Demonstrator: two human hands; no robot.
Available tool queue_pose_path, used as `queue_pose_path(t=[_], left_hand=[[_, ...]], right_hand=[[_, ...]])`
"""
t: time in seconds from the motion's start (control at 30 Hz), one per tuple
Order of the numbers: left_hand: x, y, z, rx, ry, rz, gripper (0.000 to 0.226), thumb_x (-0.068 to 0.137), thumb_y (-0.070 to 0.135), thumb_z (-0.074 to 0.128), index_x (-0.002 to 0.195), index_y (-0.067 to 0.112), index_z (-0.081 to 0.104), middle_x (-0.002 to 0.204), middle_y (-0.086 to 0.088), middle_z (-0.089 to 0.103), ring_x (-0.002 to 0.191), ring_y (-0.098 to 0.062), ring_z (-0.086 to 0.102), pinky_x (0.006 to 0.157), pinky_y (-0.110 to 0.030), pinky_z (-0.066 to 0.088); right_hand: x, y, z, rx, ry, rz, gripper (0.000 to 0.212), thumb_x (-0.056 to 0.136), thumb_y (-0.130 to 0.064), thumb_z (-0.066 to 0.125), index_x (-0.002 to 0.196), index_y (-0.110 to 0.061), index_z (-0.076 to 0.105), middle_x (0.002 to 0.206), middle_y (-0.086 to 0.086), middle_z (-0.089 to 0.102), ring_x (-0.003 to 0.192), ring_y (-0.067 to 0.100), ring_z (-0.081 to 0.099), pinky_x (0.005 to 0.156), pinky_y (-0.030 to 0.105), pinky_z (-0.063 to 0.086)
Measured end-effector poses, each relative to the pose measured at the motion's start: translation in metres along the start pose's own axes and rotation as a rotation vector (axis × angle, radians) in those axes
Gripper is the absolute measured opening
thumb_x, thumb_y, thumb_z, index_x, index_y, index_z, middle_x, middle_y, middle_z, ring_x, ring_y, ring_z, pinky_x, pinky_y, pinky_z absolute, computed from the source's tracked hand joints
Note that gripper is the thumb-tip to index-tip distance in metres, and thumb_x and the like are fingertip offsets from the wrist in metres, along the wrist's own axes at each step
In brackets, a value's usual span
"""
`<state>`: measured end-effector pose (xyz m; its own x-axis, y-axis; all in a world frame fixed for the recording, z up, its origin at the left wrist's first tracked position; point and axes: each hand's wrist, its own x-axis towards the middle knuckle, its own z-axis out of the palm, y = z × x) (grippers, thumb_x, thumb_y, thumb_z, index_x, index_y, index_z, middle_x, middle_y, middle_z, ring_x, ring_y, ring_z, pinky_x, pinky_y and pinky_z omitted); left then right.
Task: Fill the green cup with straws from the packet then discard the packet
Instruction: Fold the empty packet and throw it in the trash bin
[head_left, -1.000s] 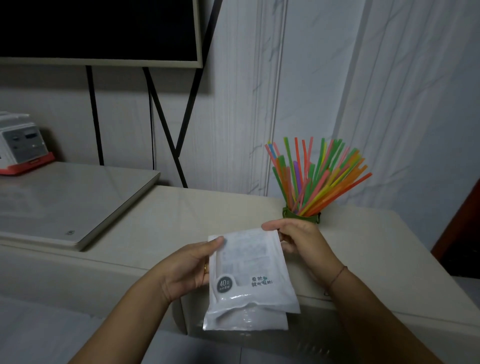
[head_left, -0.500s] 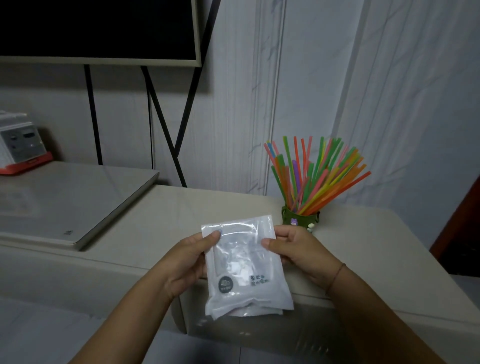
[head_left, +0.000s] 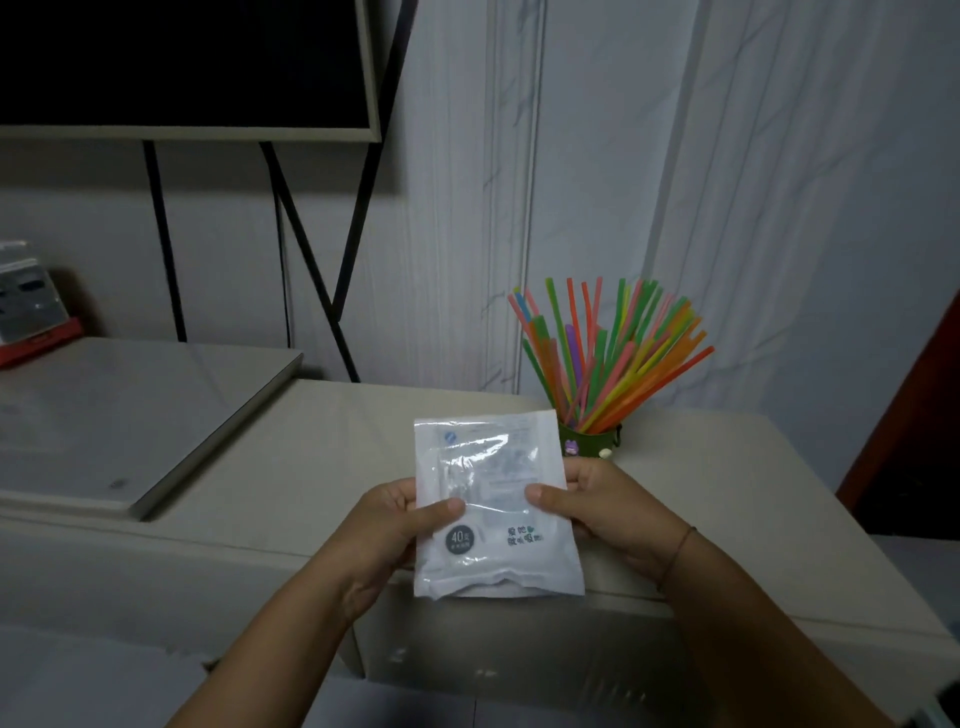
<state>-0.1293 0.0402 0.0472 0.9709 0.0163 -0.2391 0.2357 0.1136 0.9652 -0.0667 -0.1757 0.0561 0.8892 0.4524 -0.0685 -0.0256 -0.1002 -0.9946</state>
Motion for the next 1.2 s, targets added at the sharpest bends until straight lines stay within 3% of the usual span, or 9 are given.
queue_pose_path(t=[0.2, 0.33, 0.47, 0.53, 0.63, 0.8, 0.9, 1.0, 1.2], left_hand=[[-0.004, 0.004, 0.063, 0.014, -0.225, -0.032, 0.042, 0.066, 0.022, 0.078, 0.103, 0.004, 0.073, 0.100, -0.018, 0.074, 0.087, -0.030, 0.073, 0.068, -0.032, 0.058], [-0.002, 0.003, 0.126, 0.095, -0.377, -0.078, 0.034, 0.070, 0.020, 0.080, 0.103, 0.011, 0.075, 0.102, -0.013, 0.075, 0.093, -0.030, 0.072, 0.080, -0.038, 0.058], [0.000, -0.003, 0.200, 0.237, -0.541, -0.051, 0.031, 0.066, 0.022, 0.081, 0.097, 0.018, 0.077, 0.098, -0.012, 0.076, 0.093, -0.030, 0.072, 0.089, -0.045, 0.055], [0.002, -0.004, 0.239, 0.317, -0.593, -0.023, 0.028, 0.065, 0.023, 0.080, 0.092, 0.019, 0.078, 0.094, -0.008, 0.076, 0.090, -0.026, 0.073, 0.087, -0.045, 0.056], [0.011, -0.006, 0.295, 0.388, -0.637, 0.012, 0.021, 0.079, 0.014, 0.073, 0.100, 0.014, 0.073, 0.096, -0.009, 0.076, 0.092, -0.027, 0.072, 0.090, -0.047, 0.055], [0.029, -0.023, 0.363, 0.476, -0.579, 0.012, 0.051, 0.085, 0.026, 0.068, 0.133, 0.016, 0.051, 0.116, -0.004, 0.065, 0.104, -0.019, 0.063, 0.101, -0.037, 0.047], [0.040, -0.037, 0.380, 0.447, -0.613, -0.053, 0.045, 0.086, 0.024, 0.069, 0.128, 0.016, 0.056, 0.109, -0.004, 0.069, 0.099, -0.018, 0.066, 0.086, -0.024, 0.052], [0.052, -0.051, 0.388, 0.421, -0.635, -0.077, 0.039, 0.085, 0.021, 0.070, 0.122, 0.014, 0.061, 0.102, -0.001, 0.073, 0.095, -0.013, 0.070, 0.073, -0.016, 0.053], [0.067, -0.064, 0.406, 0.380, -0.653, -0.099, 0.031, 0.084, 0.018, 0.070, 0.114, 0.018, 0.064, 0.102, 0.002, 0.074, 0.096, -0.014, 0.070, 0.077, -0.019, 0.054]], right_hand=[[-0.054, -0.023, -0.051, -0.040, 0.190, -0.052, 0.017, 0.083, -0.023, 0.066, 0.098, -0.016, 0.071, 0.094, 0.006, 0.076, 0.084, 0.024, 0.073, 0.072, 0.034, 0.060], [-0.119, -0.024, -0.097, -0.049, 0.205, -0.010, 0.032, 0.081, -0.035, 0.064, 0.110, -0.021, 0.065, 0.103, 0.000, 0.074, 0.092, 0.019, 0.071, 0.073, 0.027, 0.058], [-0.183, -0.002, -0.137, -0.002, 0.414, 0.018, 0.030, 0.082, -0.021, 0.066, 0.111, -0.017, 0.065, 0.103, 0.006, 0.074, 0.093, 0.025, 0.071, 0.079, 0.036, 0.058], [-0.209, 0.014, -0.156, 0.089, 0.547, 0.029, 0.027, 0.081, -0.016, 0.066, 0.107, -0.016, 0.068, 0.100, 0.008, 0.075, 0.091, 0.026, 0.071, 0.073, 0.033, 0.059], [-0.241, 0.044, -0.188, 0.181, 0.785, 0.085, 0.021, 0.082, -0.009, 0.065, 0.103, -0.009, 0.069, 0.093, 0.009, 0.076, 0.082, 0.023, 0.072, 0.063, 0.026, 0.057], [-0.290, 0.110, -0.234, 0.291, 1.008, 0.250, 0.016, 0.083, -0.010, 0.067, 0.099, -0.008, 0.070, 0.092, 0.011, 0.075, 0.082, 0.026, 0.071, 0.066, 0.032, 0.057], [-0.315, 0.151, -0.255, 0.358, 1.095, 0.365, 0.015, 0.082, -0.008, 0.068, 0.096, -0.008, 0.070, 0.093, 0.013, 0.074, 0.085, 0.030, 0.068, 0.073, 0.035, 0.056], [-0.329, 0.182, -0.271, 0.404, 1.194, 0.431, 0.015, 0.081, -0.008, 0.069, 0.096, -0.006, 0.068, 0.087, 0.011, 0.072, 0.079, 0.028, 0.067, 0.061, 0.029, 0.054], [-0.305, 0.216, -0.311, 0.401, 1.419, 0.450, 0.017, 0.085, -0.012, 0.066, 0.100, -0.006, 0.062, 0.092, 0.011, 0.064, 0.082, 0.027, 0.061, 0.077, 0.033, 0.049]])
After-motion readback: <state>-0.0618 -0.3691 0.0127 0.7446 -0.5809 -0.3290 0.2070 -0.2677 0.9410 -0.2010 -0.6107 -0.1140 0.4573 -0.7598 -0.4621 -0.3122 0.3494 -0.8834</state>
